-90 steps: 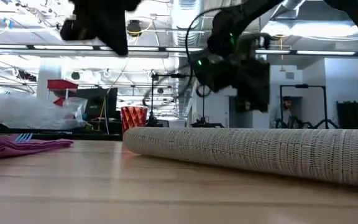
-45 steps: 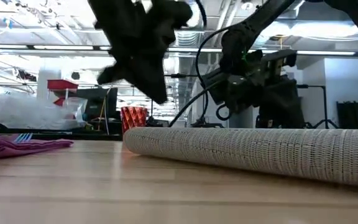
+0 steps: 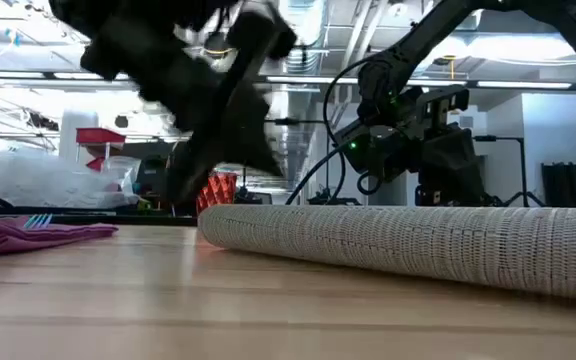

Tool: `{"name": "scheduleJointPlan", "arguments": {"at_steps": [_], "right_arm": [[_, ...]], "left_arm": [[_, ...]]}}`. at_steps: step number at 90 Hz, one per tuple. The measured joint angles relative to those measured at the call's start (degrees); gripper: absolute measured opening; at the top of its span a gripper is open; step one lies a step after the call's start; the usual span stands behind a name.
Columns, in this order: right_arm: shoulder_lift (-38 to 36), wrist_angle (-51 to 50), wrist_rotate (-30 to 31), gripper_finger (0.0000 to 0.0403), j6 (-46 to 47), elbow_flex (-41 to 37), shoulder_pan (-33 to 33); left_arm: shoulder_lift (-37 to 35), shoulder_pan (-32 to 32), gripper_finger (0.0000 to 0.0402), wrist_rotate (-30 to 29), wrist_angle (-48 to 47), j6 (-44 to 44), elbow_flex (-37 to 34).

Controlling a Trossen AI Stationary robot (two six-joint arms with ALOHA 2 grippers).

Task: Set table place
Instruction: Prepare the gray placemat

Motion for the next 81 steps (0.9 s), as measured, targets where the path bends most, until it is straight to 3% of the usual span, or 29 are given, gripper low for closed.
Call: {"name": "scheduleJointPlan", "arguments": {"at_steps": [13, 26, 45, 55, 62, 74, 81], "right_arm": [[0.0, 0.5, -0.2, 0.0069, 0.0, 0.0, -0.9], [0.0, 1.6, -0.2, 0.0069, 0.0, 0.0, -1.8], [0.0, 3.3, -0.2, 0.0069, 0.0, 0.0, -3.6], [0.0, 3.2, -0.8, 0.0069, 0.0, 0.0, -4.3], [0.0, 3.6, -5.0, 0.0069, -0.4, 0.0, -4.8], [0.0, 6.9, -20.0, 0.0069, -1.8, 0.0, -5.0], [-0.1, 8.0, -25.4, 0.0069, -1.2, 0.0, -4.9]], "left_arm": [[-1.1, -0.6, 0.0000, 1.3, -6.8, 0.8, 1.0], [-0.8, 1.2, 0.0000, 1.9, -19.3, 5.6, 3.7], [-0.1, 8.8, 0.0000, 8.1, -26.6, 16.9, 5.2], [-0.1, 13.0, 0.0000, 8.4, -32.0, 22.5, 7.0], [0.0, 16.4, 0.0000, 7.9, -35.0, 25.8, 8.9], [0.0, 20.9, 0.0000, 7.7, -39.1, 30.3, 11.9], [0.0, 22.5, 0.0000, 7.6, -40.5, 31.5, 12.9]]}}
